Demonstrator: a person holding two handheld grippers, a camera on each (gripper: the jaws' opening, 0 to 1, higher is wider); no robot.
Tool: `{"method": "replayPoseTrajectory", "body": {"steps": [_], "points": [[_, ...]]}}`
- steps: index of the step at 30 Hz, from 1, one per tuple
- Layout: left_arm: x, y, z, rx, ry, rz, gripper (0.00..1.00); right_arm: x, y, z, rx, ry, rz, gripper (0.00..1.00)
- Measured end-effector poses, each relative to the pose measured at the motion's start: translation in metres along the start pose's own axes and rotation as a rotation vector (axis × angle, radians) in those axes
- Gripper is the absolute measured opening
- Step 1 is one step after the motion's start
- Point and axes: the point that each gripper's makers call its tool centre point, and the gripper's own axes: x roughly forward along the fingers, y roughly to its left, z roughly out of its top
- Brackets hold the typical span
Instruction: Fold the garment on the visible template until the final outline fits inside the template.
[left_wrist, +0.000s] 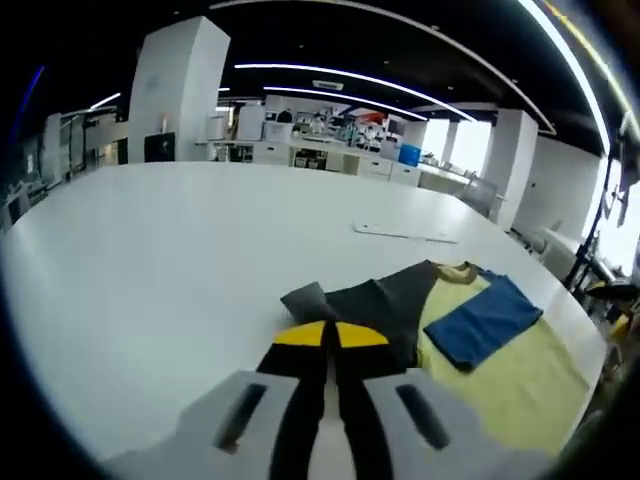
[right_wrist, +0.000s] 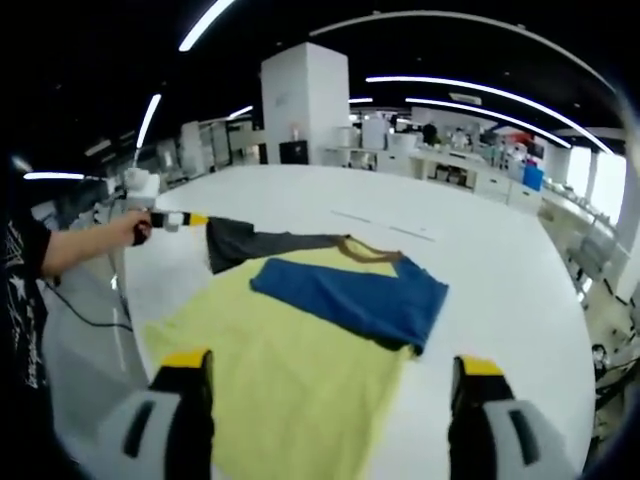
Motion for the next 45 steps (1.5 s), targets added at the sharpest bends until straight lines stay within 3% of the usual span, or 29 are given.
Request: {"method": "replayPoseTrajectory", "body": {"steps": [4,14,24,28,34,39,45], "points": [[0.005,-0.023,0.013,0.028,-0.018,-0.032,0.0,-0.002,0.0,-0.003,0.009,0.008,-0.005,0.99],[0.028,-0.054,0.036,0.057,-0.048,-0.087,0.0,-0.004,-0.003,-0.008,0.015,0.019,-0.017,0.98],[0.056,-0.119,0.044,0.182,-0.052,-0.209,0.0,-0.004,-0.001,-0.009,0.014,0.033,-0.018,0.98],[0.065,-0.142,0.032,0.261,-0.032,-0.237,0.0,-0.006,-0.004,-0.012,0.025,0.036,-0.031,0.96],[0.074,-0.169,0.018,0.257,-0.021,-0.288,0.0,-0.007,-0.003,-0.02,0.049,0.047,-0.033,0.96],[0.078,-0.187,0.009,0.305,-0.012,-0.334,0.0,-0.007,-0.003,-0.021,0.06,0.049,-0.031,0.95],[0.069,-0.208,-0.007,0.352,-0.004,-0.41,0.0,-0.006,-0.002,-0.022,0.071,0.048,-0.03,0.94]]}}
